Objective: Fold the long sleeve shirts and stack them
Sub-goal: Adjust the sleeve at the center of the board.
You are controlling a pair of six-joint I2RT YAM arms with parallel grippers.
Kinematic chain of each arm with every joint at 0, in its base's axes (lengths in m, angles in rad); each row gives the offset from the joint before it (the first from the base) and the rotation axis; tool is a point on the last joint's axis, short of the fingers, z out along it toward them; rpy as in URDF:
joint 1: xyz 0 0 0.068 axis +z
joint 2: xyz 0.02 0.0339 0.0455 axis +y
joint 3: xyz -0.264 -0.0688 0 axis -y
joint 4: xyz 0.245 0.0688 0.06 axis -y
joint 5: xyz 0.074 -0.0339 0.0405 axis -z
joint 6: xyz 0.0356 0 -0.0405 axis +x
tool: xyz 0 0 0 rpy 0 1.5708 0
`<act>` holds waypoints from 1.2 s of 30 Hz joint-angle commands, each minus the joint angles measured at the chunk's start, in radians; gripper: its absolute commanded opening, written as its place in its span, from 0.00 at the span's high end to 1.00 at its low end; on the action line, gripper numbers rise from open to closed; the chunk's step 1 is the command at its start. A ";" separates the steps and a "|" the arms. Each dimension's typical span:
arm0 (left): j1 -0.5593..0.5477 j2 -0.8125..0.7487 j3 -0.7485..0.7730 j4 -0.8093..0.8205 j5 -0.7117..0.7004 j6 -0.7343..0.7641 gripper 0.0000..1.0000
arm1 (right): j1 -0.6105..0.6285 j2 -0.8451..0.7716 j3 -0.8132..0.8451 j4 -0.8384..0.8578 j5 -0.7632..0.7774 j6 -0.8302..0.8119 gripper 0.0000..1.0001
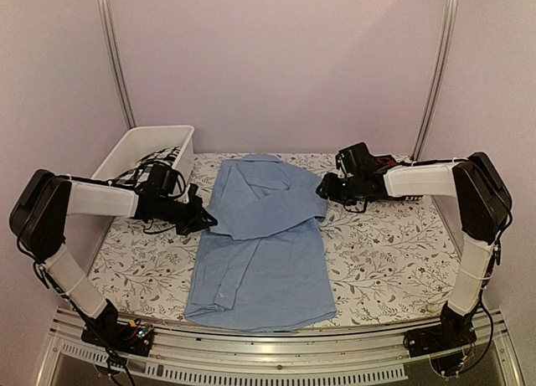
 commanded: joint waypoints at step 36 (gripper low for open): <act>-0.064 -0.052 0.219 -0.151 0.062 0.102 1.00 | -0.125 0.473 0.646 -0.293 0.221 -0.254 0.65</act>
